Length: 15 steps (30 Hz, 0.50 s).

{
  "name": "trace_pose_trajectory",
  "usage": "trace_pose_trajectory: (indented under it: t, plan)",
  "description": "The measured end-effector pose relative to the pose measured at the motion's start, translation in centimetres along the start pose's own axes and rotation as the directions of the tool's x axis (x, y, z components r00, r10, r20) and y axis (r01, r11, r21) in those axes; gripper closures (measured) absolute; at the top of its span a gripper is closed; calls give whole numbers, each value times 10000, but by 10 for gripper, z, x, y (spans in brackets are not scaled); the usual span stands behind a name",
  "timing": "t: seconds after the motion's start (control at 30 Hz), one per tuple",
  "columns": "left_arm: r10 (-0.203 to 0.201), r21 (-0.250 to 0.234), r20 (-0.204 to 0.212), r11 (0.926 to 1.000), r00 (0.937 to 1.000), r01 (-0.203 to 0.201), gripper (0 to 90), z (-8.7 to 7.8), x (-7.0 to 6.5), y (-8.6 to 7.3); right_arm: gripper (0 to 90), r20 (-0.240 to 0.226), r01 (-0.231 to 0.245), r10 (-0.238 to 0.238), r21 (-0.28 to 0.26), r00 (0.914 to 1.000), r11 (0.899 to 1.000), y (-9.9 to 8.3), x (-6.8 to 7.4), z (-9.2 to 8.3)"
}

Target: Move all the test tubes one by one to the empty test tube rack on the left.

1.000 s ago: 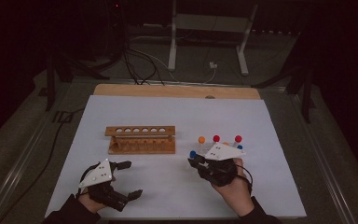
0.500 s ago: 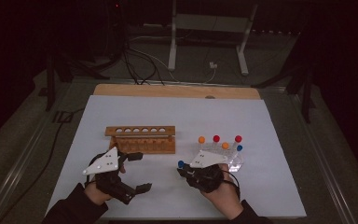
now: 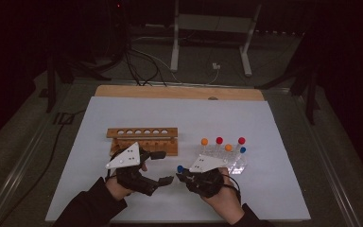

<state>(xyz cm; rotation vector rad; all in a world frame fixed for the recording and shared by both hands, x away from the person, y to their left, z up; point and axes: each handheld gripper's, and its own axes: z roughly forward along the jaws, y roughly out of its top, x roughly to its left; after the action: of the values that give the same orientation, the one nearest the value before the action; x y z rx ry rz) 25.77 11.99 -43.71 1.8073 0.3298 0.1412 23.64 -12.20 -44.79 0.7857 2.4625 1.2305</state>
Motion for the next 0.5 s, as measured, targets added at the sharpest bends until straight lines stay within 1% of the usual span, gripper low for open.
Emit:
trace_pose_trajectory:
  t: [0.1, 0.13, 0.2, 0.27, 0.3, 0.47, 0.5]
  plan:
    - [15, 24, 21, 10000, 10000, -15, 236, 4, 0, 0, 772, -17, 3, -3, -5, 10000, 10000, 0, 0, 0]
    - [65, 72, 8, 10000, 10000, -65, 280, 8, -1, 1, 772, -59, -8, 8, 0, 10000, 10000, 0, 1, 0]
    - [78, 118, 29, 9999, 10000, -78, 319, 9, 0, 1, 772, -71, -12, 12, -8, 10000, 10000, 0, 1, 0]
    - [189, 250, -74, 9995, 9998, -187, 366, 13, 0, 0, 773, -81, -43, 43, -38, 10000, 10000, 0, 1, 0]
    - [191, 343, -83, 9992, 9998, -188, 388, 17, 1, -1, 772, -107, -76, 75, -47, 9999, 10000, 0, 1, 0]
    - [146, 328, -137, 9994, 9998, -141, 507, 22, 2, -2, 772, -138, -52, 52, -20, 9999, 10000, 0, 1, 0]
    - [144, 385, -48, 9992, 9999, -142, 527, 24, 2, -2, 772, -136, -54, 54, -24, 9999, 10000, 0, 1, 1]
